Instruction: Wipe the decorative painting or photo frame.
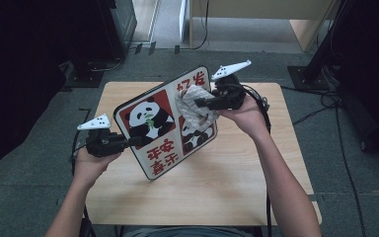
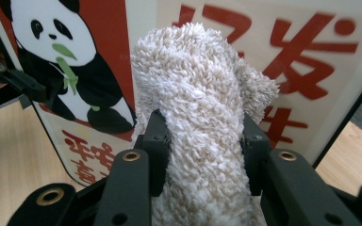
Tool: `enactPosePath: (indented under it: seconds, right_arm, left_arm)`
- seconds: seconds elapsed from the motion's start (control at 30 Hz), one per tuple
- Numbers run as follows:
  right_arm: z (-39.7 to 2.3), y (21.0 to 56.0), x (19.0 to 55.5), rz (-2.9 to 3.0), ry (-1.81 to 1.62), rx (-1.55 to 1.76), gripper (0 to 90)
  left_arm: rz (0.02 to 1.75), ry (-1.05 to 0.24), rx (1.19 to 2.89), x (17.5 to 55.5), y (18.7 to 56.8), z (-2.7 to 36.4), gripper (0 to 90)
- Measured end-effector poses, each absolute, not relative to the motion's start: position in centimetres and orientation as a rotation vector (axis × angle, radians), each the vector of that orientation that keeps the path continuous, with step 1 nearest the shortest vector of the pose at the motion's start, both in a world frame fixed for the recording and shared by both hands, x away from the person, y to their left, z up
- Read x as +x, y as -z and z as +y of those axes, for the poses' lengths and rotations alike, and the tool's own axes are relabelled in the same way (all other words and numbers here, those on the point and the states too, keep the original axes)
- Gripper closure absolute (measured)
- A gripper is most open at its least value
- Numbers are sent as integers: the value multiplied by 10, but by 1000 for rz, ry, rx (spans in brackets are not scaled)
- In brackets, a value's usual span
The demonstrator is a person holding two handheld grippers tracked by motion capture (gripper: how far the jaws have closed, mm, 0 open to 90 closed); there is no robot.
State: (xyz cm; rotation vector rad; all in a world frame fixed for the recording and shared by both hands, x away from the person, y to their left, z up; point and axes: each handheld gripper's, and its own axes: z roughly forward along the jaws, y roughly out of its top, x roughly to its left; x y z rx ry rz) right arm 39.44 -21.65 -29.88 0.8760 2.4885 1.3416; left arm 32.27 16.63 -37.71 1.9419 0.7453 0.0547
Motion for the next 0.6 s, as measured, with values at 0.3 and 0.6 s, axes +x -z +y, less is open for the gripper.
enactPosePath:
  seconds: [0.3,0.6]
  right_arm:
    - [-220,310,393,2499,-1332,890,649]
    - [-221,322,390,2500,-1340,896,649]
  left_arm:
    - [749,-59,1943,322,377,166,793]
    - [748,-60,1943,321,377,166,793]
